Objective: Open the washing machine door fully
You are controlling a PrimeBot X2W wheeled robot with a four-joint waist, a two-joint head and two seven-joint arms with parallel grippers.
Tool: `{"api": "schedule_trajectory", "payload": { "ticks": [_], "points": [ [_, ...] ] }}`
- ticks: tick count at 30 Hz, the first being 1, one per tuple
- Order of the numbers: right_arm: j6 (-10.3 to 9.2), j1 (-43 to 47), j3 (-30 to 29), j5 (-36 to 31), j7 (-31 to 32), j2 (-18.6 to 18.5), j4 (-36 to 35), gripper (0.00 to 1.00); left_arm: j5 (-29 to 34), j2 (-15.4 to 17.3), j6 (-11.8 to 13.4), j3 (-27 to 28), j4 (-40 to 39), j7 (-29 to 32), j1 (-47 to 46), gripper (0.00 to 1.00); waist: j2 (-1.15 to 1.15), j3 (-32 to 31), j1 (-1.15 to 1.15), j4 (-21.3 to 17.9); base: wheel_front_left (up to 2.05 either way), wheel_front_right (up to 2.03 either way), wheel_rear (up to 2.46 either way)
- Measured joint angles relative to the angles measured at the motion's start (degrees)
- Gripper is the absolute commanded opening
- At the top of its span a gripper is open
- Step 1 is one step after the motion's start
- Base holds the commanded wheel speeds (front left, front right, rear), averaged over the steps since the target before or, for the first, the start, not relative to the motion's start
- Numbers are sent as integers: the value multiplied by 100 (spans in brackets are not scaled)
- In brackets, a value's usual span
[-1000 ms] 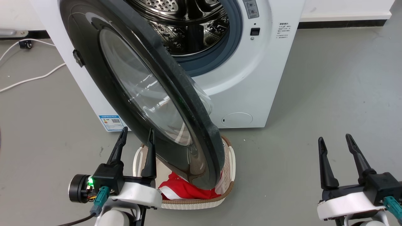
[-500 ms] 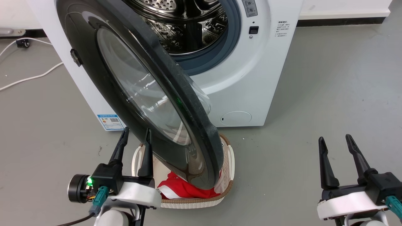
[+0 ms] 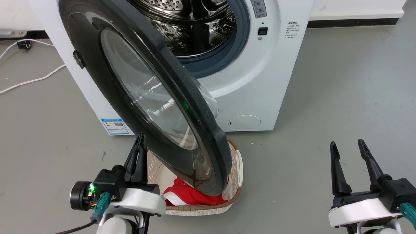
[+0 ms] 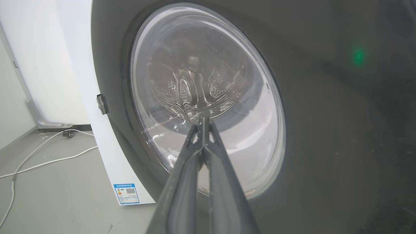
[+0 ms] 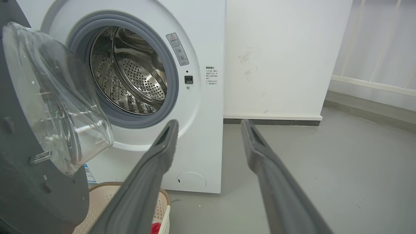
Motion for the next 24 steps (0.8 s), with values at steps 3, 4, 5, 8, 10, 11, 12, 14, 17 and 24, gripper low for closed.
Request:
{"api": "schedule_trajectory", "payload": {
  "ticks": [3,4,5,8,10,11,12,14,17,24],
  "points": [
    [0,-1,-4,11,0,0,0,100,-3,0,25,41,-109,0,-33,0,0,12,0,7,0,0,0],
    [0,-1,-8,22,0,0,0,100,-3,0,35,60,-159,1,-59,0,0,13,0,10,0,0,0],
    [0,-1,-9,25,0,0,1,100,-4,0,59,83,-224,0,-91,0,0,12,0,12,0,0,0],
    [0,-2,-15,26,0,0,7,100,-41,0,78,141,-471,0,-168,0,0,7,0,20,0,0,0],
    [0,-3,-19,26,0,0,15,100,-114,0,94,176,-643,0,-237,0,0,0,0,25,0,0,0],
    [0,-4,-22,26,0,0,19,100,-126,-1,102,194,-738,0,-269,0,0,-3,0,28,0,0,0],
    [0,-5,-23,26,0,0,23,100,-140,-1,119,225,-847,1,-307,0,0,-6,0,30,0,0,0],
    [0,-5,-35,26,0,0,29,100,-137,2,125,272,-1146,0,-433,0,0,-10,0,37,0,0,0],
    [0,-3,-56,26,0,0,33,100,-123,-1,126,271,-1603,0,-598,0,0,-27,0,57,0,0,0],
    [0,5,-66,35,0,1,48,100,26,-1,181,176,-2740,0,-972,0,0,-42,0,41,0,0,0]
  ]
}}
